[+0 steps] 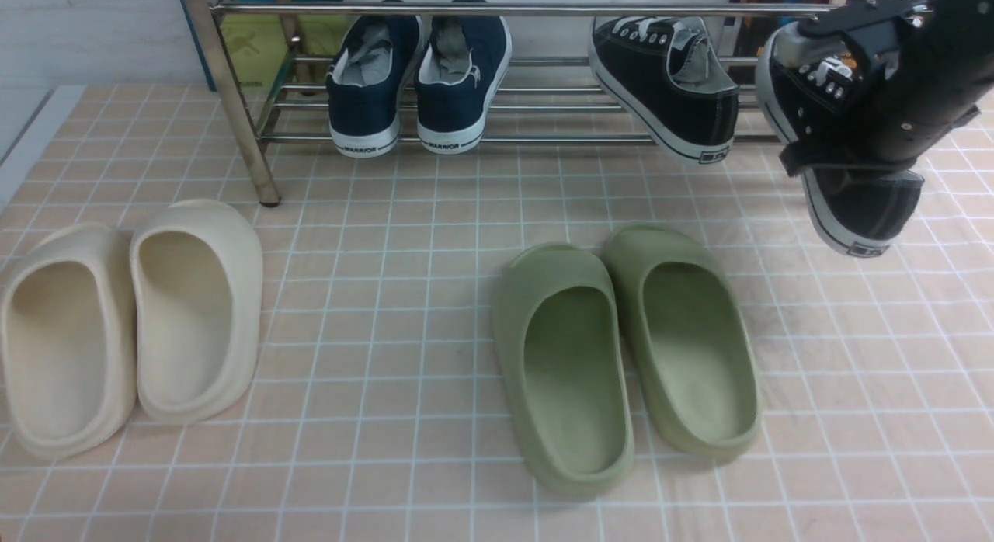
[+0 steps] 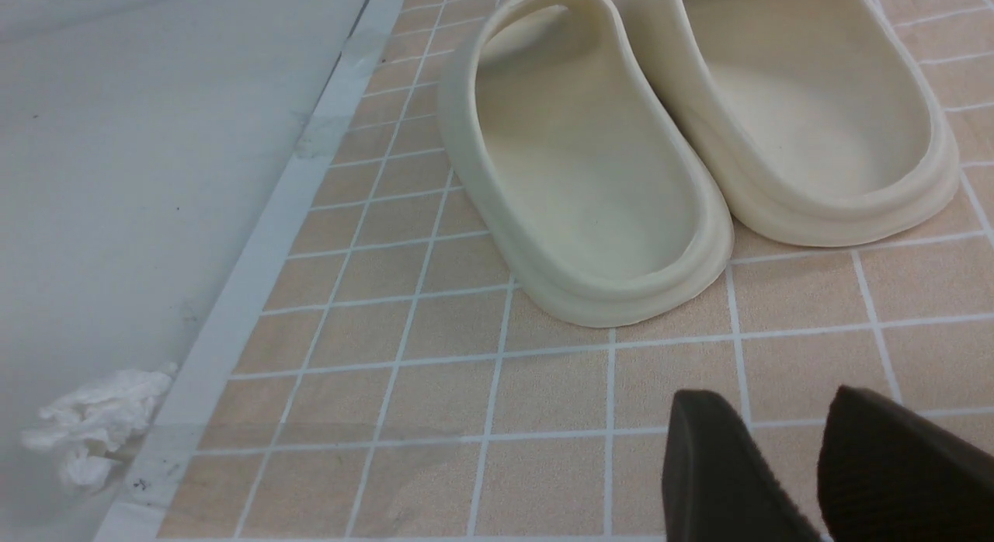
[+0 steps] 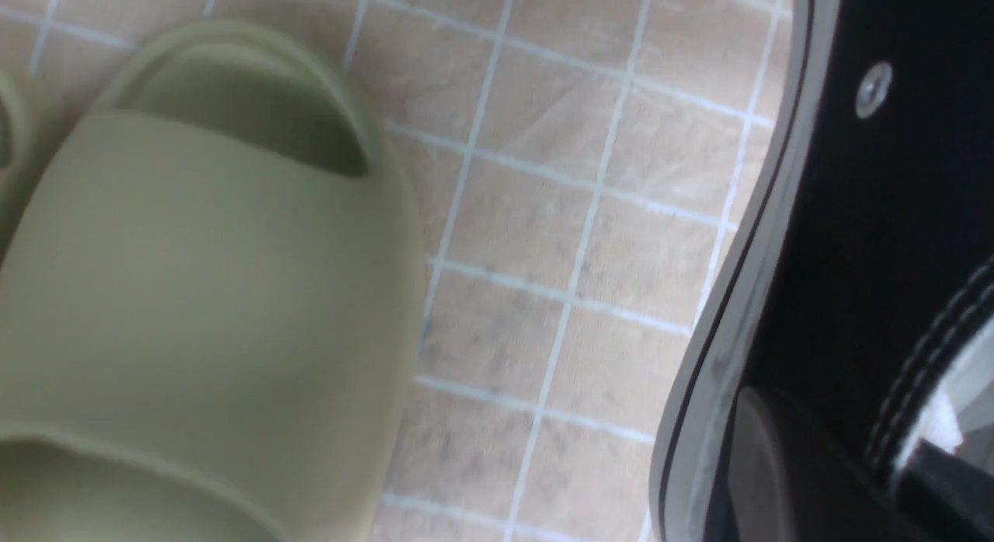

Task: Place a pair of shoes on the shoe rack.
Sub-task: Use the right arm to put a shoe into the shoe rack

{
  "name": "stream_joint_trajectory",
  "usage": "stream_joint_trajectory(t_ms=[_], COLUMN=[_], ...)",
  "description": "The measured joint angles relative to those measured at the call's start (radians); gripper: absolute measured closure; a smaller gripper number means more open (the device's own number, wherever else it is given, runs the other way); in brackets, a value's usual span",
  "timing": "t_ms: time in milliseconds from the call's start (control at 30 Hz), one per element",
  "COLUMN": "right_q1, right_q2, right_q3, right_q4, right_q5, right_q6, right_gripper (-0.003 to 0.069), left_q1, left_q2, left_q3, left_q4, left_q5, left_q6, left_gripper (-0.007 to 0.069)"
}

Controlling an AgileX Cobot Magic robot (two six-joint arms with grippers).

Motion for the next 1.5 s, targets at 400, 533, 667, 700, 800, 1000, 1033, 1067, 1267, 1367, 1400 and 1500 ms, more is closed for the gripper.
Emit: stream_joint_trajectory(t_ms=[400,533,667,700,800,1000,1033,1067,1267,1367,1400,1500], right_q1=[0.0,0.0,0.0,0.0,0.0,0.0,0.0,0.0,0.0,0.0,0.0,-0.002], right_q2=[0.285,0.343,0.38,0.383,0.398,0.412,0.412,0.412,0.364,0.319,0.315,0.253], right_q3=[-0.372,-0.482,-0.558,-0.567,-0.574,-0.576,-0.576,-0.582,-0.585,-0.588,-0.589,-0.587], right_q4=[-0.011,-0.001,0.031,0.033,0.036,0.036,0.036,0.031,0.024,0.025,0.025,0.018], right_q5=[0.039,0.044,0.036,0.032,0.007,-0.009,-0.01,-0.02,0.077,0.198,0.208,0.334], right_q6=[-0.111,-0.124,-0.127,-0.128,-0.128,-0.128,-0.128,-0.128,-0.086,-0.087,-0.088,-0.129], right_gripper=[0.0659,0.0659,0.0659,0.0659,0.0658,0.0606,0.0606,0.0559,0.03,0.0239,0.0237,0.0235], left_q1=[0.0,0.0,0.0,0.0,0.0,0.0,0.0,0.0,0.0,0.0,0.0,0.0], left_q2=[0.0,0.0,0.0,0.0,0.0,0.0,0.0,0.0,0.0,0.0,0.0,0.0], left_q3=[0.0,0.0,0.0,0.0,0.0,0.0,0.0,0.0,0.0,0.0,0.0,0.0], left_q4=[0.004,0.005,0.006,0.006,0.007,0.015,0.015,0.019,0.023,0.025,0.025,0.026], left_q5=[0.0,0.0,0.0,0.0,0.0,0.0,0.0,0.001,0.002,0.003,0.003,0.003], left_q6=[0.0,0.0,0.0,0.0,0.0,0.0,0.0,0.0,0.0,0.0,0.0,0.0], left_gripper=[0.0385,0.0385,0.0385,0.0385,0.0385,0.0385,0.0385,0.0385,0.0385,0.0385,0.0385,0.0385])
